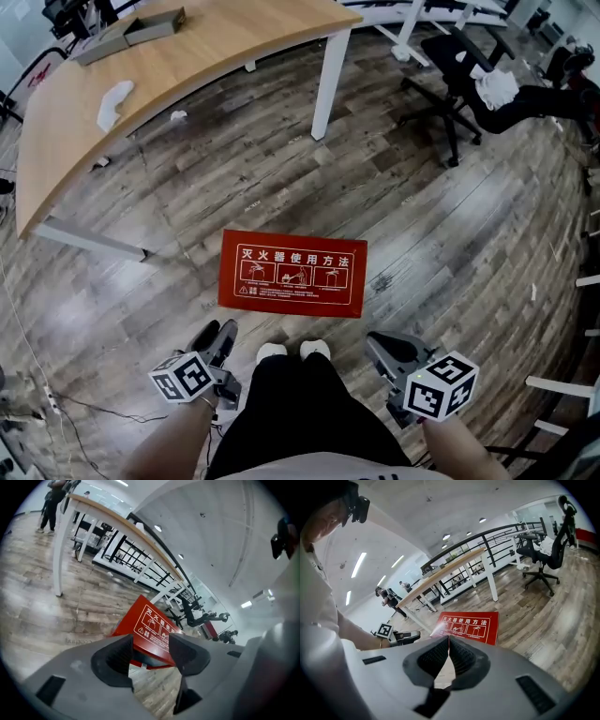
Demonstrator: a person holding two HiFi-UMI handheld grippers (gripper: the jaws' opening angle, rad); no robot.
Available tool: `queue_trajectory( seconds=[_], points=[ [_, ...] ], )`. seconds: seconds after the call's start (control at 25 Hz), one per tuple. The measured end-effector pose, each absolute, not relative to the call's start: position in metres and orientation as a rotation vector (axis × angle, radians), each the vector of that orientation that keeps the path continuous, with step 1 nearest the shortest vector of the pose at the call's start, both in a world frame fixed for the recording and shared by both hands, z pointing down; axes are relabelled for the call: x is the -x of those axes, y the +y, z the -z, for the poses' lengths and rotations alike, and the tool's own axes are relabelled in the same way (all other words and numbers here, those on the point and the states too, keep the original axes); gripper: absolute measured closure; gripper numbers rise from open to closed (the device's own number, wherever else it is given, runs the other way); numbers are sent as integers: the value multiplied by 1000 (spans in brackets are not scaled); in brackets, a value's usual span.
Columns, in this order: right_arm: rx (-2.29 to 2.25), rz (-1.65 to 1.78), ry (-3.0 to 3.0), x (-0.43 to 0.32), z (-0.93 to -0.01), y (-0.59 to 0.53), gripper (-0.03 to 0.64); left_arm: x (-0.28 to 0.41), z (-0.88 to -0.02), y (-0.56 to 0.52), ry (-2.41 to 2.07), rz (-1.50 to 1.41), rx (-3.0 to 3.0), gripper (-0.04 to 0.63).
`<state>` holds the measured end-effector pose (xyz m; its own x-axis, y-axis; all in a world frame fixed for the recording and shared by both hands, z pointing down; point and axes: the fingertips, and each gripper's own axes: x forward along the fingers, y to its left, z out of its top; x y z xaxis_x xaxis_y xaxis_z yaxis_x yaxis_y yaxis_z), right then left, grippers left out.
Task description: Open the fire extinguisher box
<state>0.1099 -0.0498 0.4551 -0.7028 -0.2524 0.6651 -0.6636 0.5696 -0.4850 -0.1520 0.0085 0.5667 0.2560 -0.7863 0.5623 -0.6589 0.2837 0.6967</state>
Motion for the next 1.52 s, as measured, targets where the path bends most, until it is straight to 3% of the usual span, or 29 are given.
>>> queue_trajectory(
  seconds=[0.4, 1.52],
  points=[
    [-691, -1089, -2197, -102, -504, -31, 607, 135, -614, -23, -1189, 623, -1188, 376],
    [-719, -1160, -2155, -100, -538, -14, 606, 126, -661, -38, -1013, 775, -1095, 399]
  ],
)
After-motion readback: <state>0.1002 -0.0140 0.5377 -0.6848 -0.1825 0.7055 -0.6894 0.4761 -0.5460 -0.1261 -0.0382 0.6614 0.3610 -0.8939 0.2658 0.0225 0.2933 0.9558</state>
